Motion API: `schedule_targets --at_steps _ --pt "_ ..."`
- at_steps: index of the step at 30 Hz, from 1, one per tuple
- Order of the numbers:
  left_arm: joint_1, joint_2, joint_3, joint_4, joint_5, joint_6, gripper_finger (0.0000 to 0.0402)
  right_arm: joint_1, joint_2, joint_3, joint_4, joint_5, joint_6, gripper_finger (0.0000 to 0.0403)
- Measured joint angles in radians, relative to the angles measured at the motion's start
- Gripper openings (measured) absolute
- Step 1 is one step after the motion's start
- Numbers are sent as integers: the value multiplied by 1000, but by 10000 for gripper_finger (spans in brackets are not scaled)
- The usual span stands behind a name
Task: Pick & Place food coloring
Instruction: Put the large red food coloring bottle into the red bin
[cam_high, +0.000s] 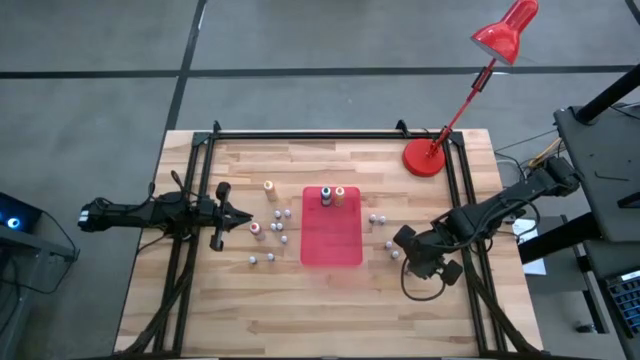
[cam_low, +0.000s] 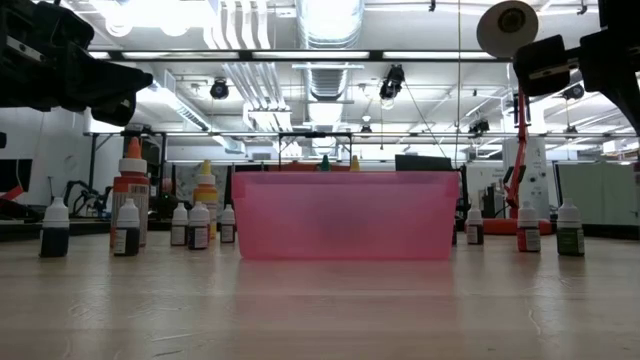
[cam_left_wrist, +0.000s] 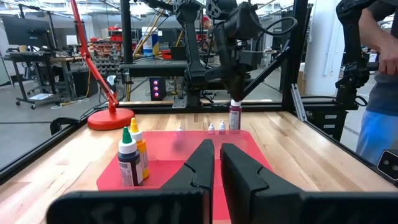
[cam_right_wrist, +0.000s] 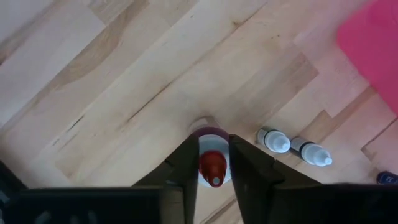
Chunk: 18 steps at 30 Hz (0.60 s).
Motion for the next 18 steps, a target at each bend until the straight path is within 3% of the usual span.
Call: schedule_targets --at_steps 8,18 --pt "0 0 0 0 0 0 3 0 2 -5 -11 7 14 149" --pt "0 0 0 0 0 0 3 0 -1 -4 -37 6 14 193"
